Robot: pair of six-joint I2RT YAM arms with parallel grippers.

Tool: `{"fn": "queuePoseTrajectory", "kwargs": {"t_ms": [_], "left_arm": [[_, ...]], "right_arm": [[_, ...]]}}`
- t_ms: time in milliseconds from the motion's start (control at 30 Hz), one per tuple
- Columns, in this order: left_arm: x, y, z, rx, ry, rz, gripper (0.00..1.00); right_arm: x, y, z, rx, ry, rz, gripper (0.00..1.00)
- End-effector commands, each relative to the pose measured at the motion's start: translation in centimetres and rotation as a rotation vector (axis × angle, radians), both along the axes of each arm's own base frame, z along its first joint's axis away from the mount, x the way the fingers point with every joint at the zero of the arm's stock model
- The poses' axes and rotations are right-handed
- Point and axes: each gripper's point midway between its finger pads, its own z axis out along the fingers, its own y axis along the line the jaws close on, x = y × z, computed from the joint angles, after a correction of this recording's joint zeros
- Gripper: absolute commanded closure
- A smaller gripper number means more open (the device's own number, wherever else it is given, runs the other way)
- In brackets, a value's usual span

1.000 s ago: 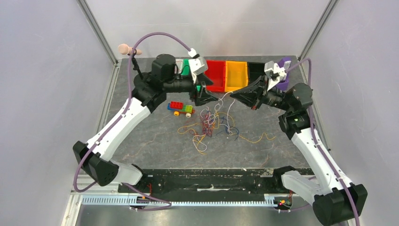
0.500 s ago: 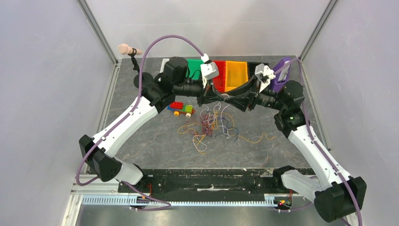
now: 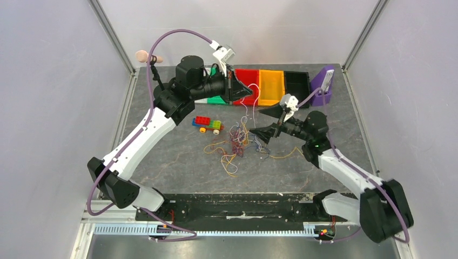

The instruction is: Untangle the cables

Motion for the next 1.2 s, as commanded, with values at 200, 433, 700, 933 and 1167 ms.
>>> {"fn": "queuePoseTrajectory", "kwargs": {"t_ms": [200,433,700,933,1167], "left_arm": [[-1.8,-0.1,8.7,-0.274,0.072,0.003,0.98],[-2.7,1.1,15.5,-0.390,-0.051,-0.048,0.98],[-2.1,4.5,26.0,-0.532,-0.307,0.004,0.98],[-3.0,4.8,27.9,-0.566,-0.354,-0.023,0.98],[-3.8,5.4,28.3,-0.569,-0.403,-0.030,0.98]], "right_arm": [[6.3,4.3,3.3,0.213,-0.204,-0.179,0.30],[6.6,5.6,-4.1,0.116,-0.074,-0.135,0.79],[3.7,5.0,-11.2,-0.024,0.052,-0.086,0.90],[1.5,3.8,-14.7,-0.111,0.103,-0.060,0.68],[1.7,4.1,-13.9,-0.108,0.106,-0.049,0.51]]}}
